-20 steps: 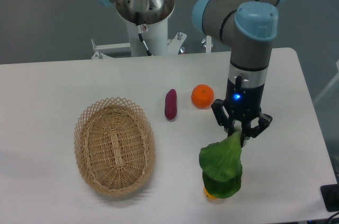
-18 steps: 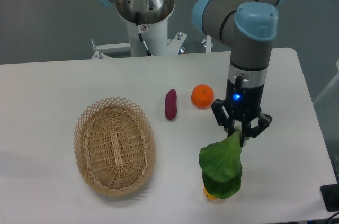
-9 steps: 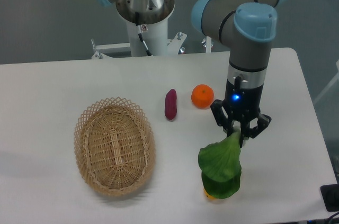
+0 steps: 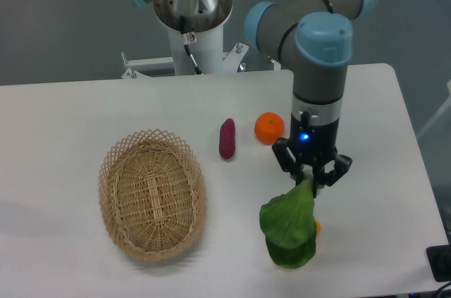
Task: Place the green vegetable in the basket
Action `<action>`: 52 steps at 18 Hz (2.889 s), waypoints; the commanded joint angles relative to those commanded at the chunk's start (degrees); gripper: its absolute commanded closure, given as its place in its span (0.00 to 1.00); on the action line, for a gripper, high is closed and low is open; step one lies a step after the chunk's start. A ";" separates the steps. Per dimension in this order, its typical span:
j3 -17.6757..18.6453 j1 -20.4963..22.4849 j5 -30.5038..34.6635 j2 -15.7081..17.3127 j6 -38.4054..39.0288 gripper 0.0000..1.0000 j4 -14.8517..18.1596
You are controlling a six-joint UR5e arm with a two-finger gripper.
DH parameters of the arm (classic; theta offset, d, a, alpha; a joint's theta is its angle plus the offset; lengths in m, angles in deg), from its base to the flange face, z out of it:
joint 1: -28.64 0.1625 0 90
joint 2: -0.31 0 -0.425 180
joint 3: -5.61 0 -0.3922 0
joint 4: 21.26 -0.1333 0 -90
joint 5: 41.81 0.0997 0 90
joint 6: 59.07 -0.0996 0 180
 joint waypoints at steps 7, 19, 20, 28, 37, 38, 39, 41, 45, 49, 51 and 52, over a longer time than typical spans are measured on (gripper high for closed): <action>6.32 -13.09 9.68 1.06 13.16 0.78 -3.24; 15.56 -22.17 10.21 0.53 23.57 0.78 -5.36; 16.26 -22.17 10.21 0.36 22.96 0.78 -5.36; 17.59 -22.96 13.55 -0.70 19.08 0.74 -5.54; 17.32 -22.96 13.64 -0.79 19.00 0.36 -5.54; 17.15 -22.96 13.64 -0.79 19.00 0.23 -5.54; 16.71 -22.96 13.73 -0.70 19.08 0.05 -5.62; 15.57 -22.87 13.82 -0.26 19.08 0.00 -5.45; 12.93 -22.61 13.99 -0.61 19.17 0.00 -5.36; 10.22 -18.92 14.26 0.00 17.07 0.00 -5.62; 7.05 -17.26 14.34 -0.26 17.06 0.00 -5.54; 5.91 -15.33 14.26 0.00 16.63 0.00 -5.54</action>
